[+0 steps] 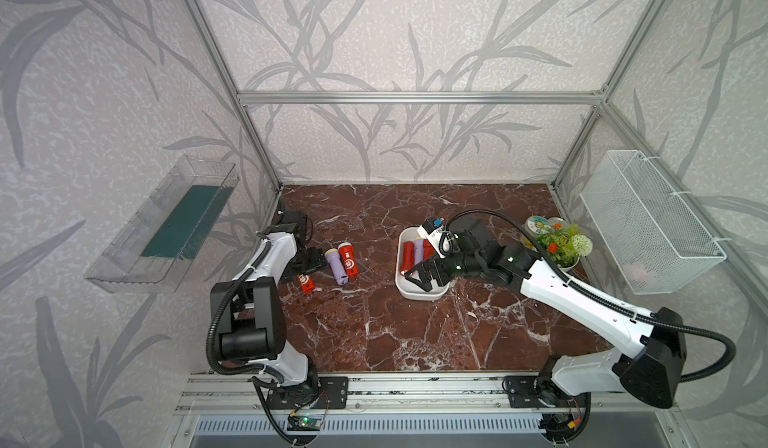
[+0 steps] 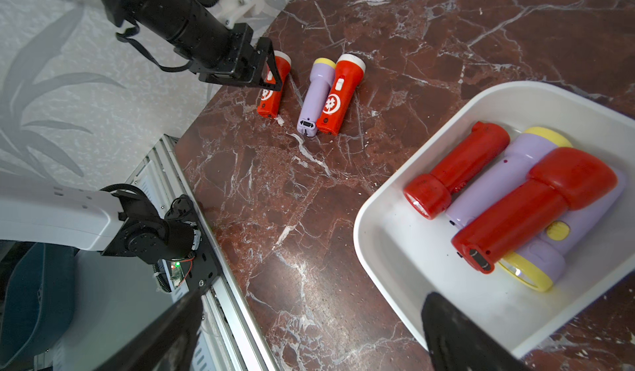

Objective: Put the flashlights into the storage boxes
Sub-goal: Pick up the flashlight from the center of the board.

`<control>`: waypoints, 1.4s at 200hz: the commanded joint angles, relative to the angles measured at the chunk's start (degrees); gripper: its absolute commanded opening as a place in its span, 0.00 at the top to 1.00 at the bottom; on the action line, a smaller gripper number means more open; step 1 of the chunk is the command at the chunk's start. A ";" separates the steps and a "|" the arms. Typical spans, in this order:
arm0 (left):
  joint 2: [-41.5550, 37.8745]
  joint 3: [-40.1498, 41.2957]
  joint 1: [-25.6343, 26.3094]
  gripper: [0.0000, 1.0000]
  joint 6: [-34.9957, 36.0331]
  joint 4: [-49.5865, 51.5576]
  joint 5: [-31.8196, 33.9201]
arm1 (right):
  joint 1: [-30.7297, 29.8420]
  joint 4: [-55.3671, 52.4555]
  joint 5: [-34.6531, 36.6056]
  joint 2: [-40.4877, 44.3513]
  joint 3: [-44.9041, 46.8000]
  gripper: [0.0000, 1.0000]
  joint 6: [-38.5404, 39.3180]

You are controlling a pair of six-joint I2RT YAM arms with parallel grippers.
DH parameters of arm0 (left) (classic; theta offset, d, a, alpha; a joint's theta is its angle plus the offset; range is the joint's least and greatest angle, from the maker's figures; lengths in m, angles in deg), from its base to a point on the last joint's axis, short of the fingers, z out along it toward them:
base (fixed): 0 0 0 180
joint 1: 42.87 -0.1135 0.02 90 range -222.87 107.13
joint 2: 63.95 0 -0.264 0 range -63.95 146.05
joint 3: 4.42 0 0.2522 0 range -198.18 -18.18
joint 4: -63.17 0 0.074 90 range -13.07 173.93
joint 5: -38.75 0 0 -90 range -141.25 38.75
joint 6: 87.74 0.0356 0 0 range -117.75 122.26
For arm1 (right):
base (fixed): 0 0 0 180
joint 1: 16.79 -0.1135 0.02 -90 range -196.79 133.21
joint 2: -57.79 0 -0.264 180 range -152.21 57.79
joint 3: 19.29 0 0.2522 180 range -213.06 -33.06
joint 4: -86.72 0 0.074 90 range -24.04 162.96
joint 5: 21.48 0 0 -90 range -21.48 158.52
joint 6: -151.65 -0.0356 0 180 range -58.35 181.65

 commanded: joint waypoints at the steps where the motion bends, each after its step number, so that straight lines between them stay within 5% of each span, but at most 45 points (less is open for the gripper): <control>1: 1.55 -1.39 -0.58 0.11 -0.67 0.73 0.65 | -1.02 1.11 -2.02 1.73 -0.66 0.01 -0.31; 157: 8.73 -2.90 -1.59 0.21 -0.85 -0.70 0.37 | -2.01 0.44 -0.39 2.56 -0.28 0.01 1.17; 280: 12.66 -4.45 -3.86 0.39 -0.68 -0.50 1.48 | -1.93 -0.05 1.51 1.91 -0.07 0.01 1.89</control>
